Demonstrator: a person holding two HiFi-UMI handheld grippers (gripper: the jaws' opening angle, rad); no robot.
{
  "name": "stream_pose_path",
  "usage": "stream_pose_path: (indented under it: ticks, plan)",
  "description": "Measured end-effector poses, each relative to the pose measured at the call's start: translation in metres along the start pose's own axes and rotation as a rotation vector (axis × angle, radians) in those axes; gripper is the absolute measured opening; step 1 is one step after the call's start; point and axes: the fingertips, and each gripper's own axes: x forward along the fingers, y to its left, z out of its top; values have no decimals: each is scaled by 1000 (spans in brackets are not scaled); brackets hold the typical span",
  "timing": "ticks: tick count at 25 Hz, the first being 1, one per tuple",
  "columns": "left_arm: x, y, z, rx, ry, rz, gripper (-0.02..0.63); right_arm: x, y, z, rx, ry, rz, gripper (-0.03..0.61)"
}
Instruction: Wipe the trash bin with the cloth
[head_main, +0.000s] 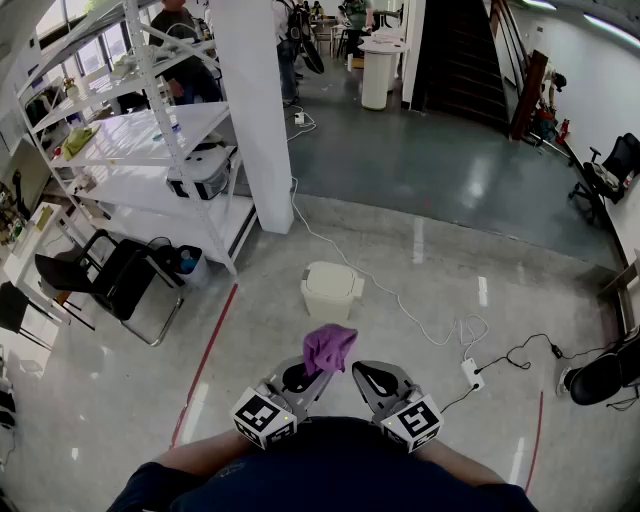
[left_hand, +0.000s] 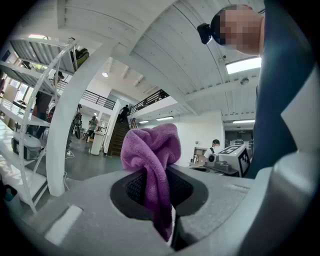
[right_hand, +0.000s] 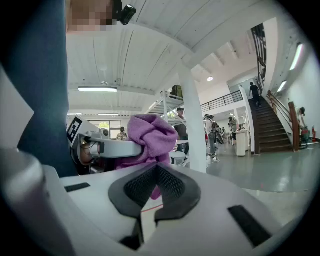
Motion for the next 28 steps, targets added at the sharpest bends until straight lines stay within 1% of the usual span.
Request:
stream_pose_path:
  ticks: [10, 15, 24, 28]
  plan:
    - [2, -8, -2, 0, 5, -1, 44, -7, 1, -2, 8, -5, 3, 9]
    - [6, -4, -3, -6, 8, 7, 44, -5, -4, -4, 17, -17, 11, 9]
    - [34, -11, -5, -13, 21, 33, 44, -17, -31, -5, 35, -21, 25, 9]
    - [52, -25, -15, -28, 30, 58, 44, -33, -47, -14, 39, -21, 49, 9]
